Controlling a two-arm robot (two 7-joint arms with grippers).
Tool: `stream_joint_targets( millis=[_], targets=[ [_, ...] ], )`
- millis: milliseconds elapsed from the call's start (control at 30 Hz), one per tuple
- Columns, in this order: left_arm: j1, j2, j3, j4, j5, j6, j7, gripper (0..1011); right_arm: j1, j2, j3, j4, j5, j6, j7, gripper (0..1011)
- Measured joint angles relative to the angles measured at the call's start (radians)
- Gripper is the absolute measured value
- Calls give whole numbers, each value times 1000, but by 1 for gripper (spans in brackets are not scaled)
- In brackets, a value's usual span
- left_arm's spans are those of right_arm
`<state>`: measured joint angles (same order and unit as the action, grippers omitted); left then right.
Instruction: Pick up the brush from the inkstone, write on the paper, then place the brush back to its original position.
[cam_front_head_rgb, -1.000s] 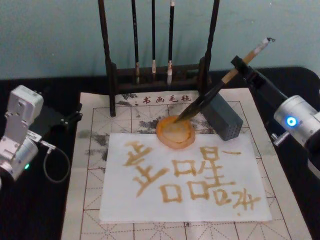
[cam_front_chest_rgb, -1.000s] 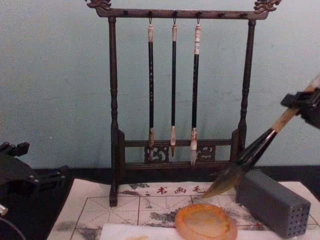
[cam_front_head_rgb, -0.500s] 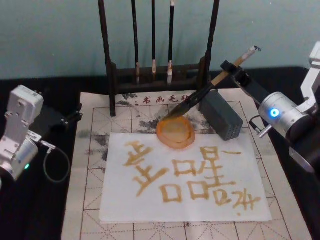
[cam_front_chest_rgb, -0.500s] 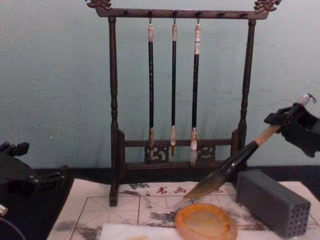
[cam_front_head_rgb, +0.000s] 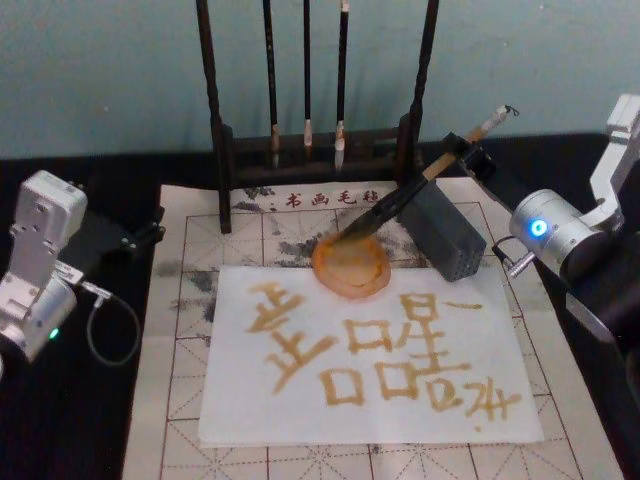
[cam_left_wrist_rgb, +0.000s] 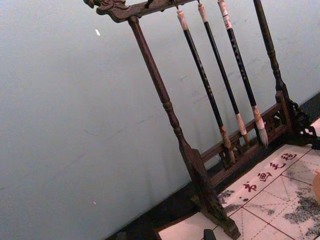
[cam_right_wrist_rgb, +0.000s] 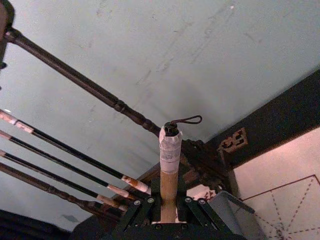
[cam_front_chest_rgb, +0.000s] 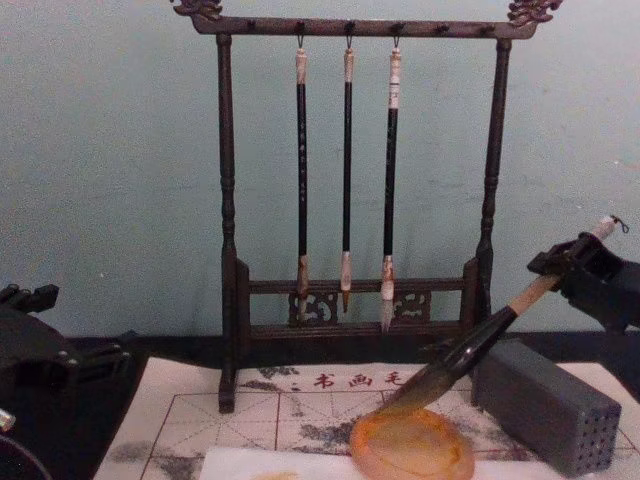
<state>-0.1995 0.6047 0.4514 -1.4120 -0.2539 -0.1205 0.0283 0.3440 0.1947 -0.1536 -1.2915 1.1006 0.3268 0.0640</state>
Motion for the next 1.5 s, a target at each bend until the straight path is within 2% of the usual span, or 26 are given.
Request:
stream_joint_targets(
  millis=[633,1067,1500],
  targets=[
    [0,0,0,0,0,0,0,1001,17,13,-40,55,13,-49,-28,195],
    [0,0,0,0,0,0,0,1001,24,23,-62,70,39,-68,-45,195],
    [0,0,0,0,0,0,0,1001,24,21,-60,70,38,-67,-43,195]
  ],
)
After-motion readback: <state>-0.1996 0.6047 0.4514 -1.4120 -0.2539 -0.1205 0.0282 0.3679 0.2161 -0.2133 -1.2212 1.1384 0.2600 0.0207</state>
